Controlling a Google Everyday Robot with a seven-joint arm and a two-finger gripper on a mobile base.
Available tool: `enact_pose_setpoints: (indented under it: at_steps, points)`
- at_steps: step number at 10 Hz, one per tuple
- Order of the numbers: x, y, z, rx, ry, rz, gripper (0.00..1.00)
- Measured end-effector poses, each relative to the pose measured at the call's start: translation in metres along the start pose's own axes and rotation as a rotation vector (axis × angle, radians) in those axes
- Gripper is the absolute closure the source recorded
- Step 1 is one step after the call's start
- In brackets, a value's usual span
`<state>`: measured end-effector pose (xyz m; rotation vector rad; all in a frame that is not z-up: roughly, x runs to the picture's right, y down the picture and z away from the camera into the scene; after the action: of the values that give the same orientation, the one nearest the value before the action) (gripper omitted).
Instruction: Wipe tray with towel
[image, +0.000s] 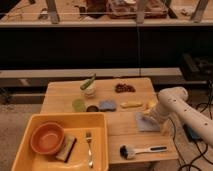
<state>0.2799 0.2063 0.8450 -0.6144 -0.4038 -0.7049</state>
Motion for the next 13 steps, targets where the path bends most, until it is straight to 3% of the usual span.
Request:
enact_pose_setpoints:
  at_steps: [3, 6, 11, 13]
  points:
    - [-0.005, 0.001, 0.016, 0.021, -0.035, 0.014, 0.59]
    - [-0.007, 0.003, 0.01, 0.014, -0.04, 0.02, 0.87]
    - [-0.009, 0.002, 0.004, 0.014, -0.042, 0.006, 0.9]
    - [-0.017, -0.007, -0.008, 0.075, -0.017, -0.007, 0.9]
